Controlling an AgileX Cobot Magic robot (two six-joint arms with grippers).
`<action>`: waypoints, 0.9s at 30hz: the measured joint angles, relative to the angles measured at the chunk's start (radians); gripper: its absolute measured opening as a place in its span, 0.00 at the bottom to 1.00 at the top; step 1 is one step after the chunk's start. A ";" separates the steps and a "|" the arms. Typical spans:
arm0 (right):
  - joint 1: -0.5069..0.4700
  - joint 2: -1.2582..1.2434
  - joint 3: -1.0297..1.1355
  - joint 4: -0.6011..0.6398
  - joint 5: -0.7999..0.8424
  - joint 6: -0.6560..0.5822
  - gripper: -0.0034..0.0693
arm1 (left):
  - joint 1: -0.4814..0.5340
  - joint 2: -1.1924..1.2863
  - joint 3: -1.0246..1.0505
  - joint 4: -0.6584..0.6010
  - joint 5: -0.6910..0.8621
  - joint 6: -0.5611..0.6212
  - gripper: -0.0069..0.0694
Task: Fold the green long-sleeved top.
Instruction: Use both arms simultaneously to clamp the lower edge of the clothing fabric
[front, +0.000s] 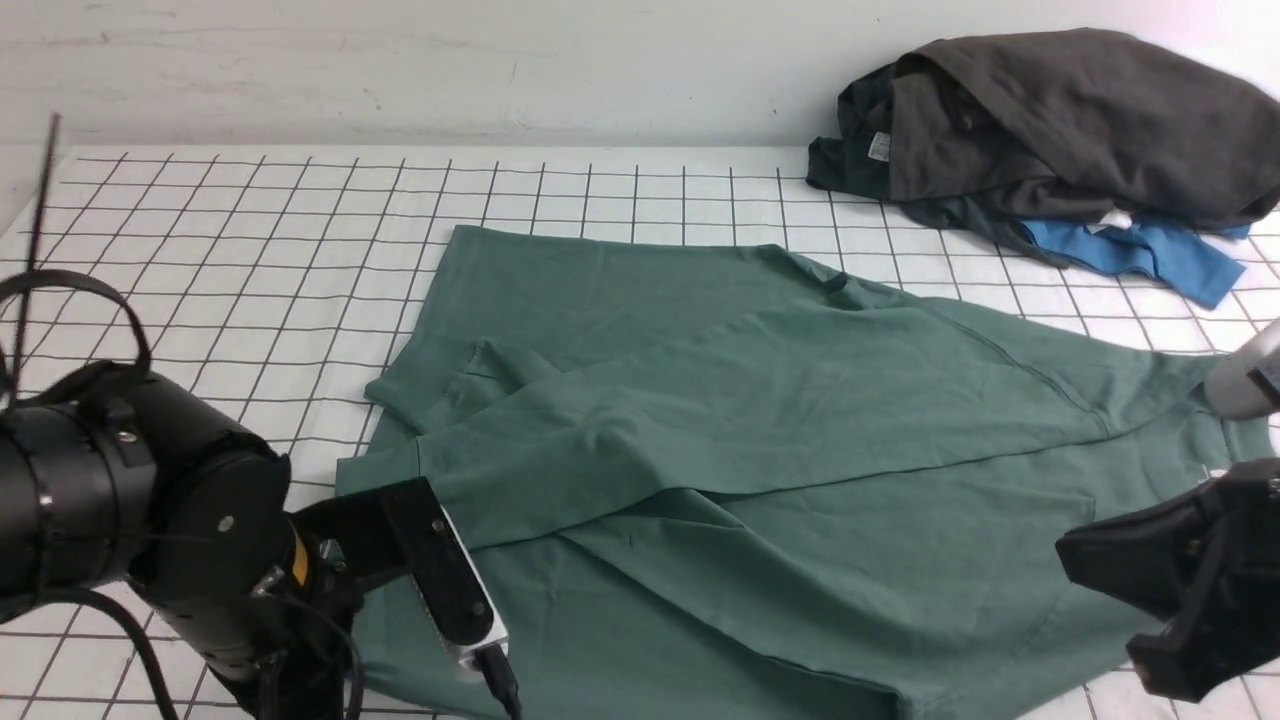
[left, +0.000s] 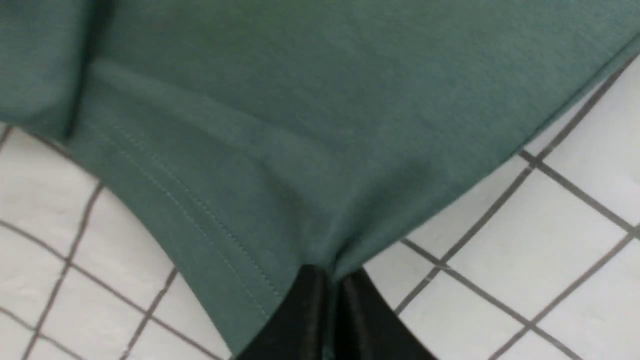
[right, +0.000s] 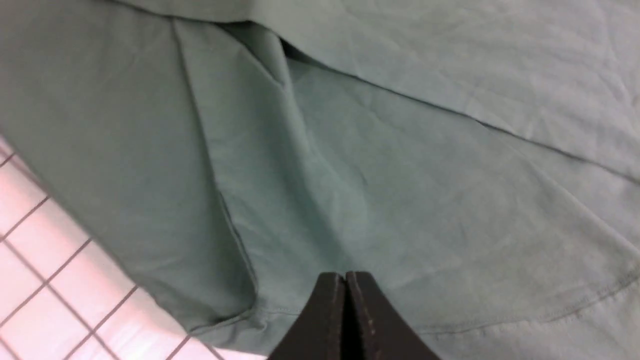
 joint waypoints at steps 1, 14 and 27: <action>0.000 0.002 -0.007 -0.003 0.012 -0.015 0.03 | 0.000 -0.010 0.000 0.001 0.002 -0.003 0.10; 0.001 0.400 -0.060 -0.524 -0.042 -0.214 0.30 | 0.000 -0.159 -0.001 -0.013 -0.029 -0.018 0.09; 0.001 0.605 -0.066 -0.958 -0.163 -0.103 0.55 | 0.000 -0.161 -0.001 -0.021 -0.026 -0.018 0.09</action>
